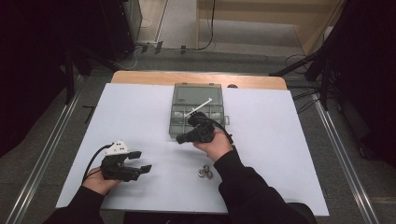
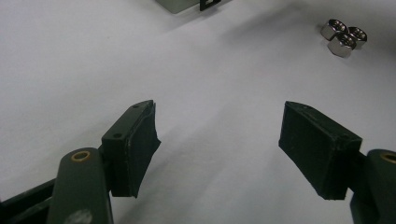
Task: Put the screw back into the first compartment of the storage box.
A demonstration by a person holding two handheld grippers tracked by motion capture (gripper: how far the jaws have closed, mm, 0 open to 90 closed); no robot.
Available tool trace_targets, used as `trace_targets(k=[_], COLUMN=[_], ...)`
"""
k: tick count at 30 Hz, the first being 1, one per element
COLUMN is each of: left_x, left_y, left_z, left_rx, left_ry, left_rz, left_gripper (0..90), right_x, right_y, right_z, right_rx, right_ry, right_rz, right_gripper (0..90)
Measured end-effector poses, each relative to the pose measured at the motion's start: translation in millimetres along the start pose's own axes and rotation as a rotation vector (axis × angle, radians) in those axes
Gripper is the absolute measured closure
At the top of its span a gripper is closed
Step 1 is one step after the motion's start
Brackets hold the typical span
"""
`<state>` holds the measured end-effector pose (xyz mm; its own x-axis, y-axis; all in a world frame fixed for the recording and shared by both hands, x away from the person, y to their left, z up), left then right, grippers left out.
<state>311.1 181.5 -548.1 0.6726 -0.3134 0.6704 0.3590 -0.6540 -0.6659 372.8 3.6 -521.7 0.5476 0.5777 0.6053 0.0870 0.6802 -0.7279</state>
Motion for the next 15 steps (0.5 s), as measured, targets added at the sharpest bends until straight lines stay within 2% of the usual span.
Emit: trace_targets(k=[5,15], left_x=[-0.1,0.1], left_y=[-0.3,0.1], left_z=[1.4,0.6], left_rx=[0.004,0.002], left_ry=[-0.005,-0.004], left_rz=[-0.003,-0.003], left_gripper=[27.3,27.2], right_x=[10.2,24.4], right_y=[-8.0,-11.6], right_z=[-2.2,-13.5], right_rx=[-0.005,-0.002], right_ry=[-0.009,0.006], right_rz=[-0.018,-0.011], right_gripper=[88.7,88.6])
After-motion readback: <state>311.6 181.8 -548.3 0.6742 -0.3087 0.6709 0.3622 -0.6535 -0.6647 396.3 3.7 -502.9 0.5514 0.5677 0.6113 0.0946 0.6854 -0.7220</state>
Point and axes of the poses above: each handheld gripper's, and its own axes: y roughly forward along the jaws, x roughly out of its top, z roughly to its left, the point moved 9 cm from there along y, roughly forward along the jaws, and after that the axes turned 12 degrees about -y, right-handed, at the moved point
